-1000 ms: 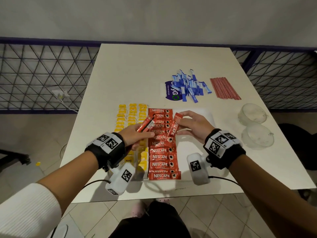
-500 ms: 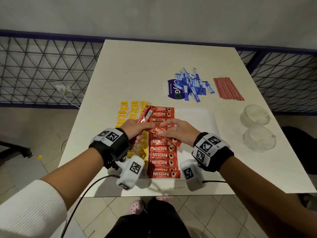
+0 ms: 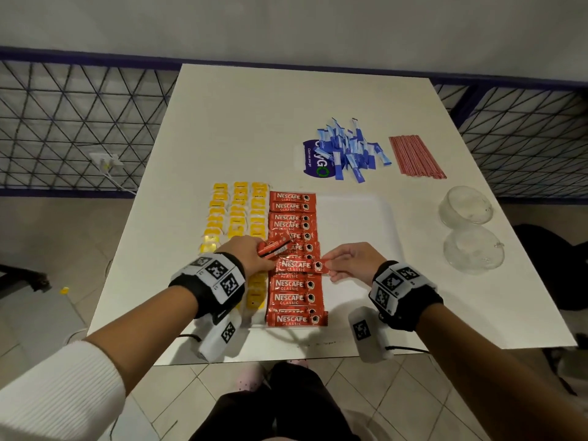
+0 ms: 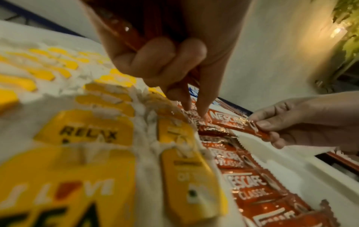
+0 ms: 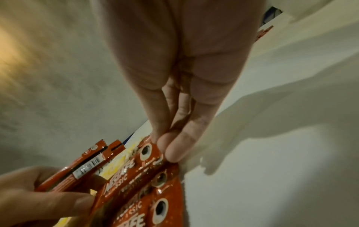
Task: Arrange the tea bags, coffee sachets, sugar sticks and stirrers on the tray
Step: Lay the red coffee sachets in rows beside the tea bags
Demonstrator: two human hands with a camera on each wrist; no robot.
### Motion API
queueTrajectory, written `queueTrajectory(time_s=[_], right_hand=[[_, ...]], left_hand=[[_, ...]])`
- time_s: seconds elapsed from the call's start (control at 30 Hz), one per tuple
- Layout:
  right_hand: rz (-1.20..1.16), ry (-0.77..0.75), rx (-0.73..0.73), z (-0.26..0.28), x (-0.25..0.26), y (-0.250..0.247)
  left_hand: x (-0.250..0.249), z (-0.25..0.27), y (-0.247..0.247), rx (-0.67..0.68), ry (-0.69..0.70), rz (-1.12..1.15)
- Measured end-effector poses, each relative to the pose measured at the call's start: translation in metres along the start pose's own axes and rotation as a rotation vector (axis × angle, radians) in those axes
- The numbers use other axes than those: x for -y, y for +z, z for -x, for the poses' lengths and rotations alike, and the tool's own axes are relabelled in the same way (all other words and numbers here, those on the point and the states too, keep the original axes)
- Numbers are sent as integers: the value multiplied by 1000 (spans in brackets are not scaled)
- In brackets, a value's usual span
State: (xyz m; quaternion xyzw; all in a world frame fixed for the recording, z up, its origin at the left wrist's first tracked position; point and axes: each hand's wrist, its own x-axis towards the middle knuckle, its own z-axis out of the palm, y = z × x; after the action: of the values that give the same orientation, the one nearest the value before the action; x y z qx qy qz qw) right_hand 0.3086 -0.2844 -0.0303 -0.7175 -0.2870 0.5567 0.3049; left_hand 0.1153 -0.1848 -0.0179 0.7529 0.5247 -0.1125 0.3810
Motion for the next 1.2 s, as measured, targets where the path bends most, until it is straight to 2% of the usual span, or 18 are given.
queueTrajectory(time_s=[0.13, 0.33, 0.7, 1.0, 1.07, 1.2], right_hand=[[74, 17, -60, -10, -6, 4], [156, 22, -82, -13, -9, 11], [178, -18, -129, -12, -13, 15], [141, -42, -131, -6, -12, 14], [113, -60, -145, -3, -6, 11], [56, -130, -150, 3, 20, 8]], left_hand=[[-4, -3, 1, -11, 13, -134], [-9, -9, 10, 49, 62, -333], [-9, -13, 12, 47, 72, -433], [-11, -9, 1, 45, 97, -351], [-12, -8, -4, 43, 107, -274], [-15, -3, -14, 129, 165, -7]])
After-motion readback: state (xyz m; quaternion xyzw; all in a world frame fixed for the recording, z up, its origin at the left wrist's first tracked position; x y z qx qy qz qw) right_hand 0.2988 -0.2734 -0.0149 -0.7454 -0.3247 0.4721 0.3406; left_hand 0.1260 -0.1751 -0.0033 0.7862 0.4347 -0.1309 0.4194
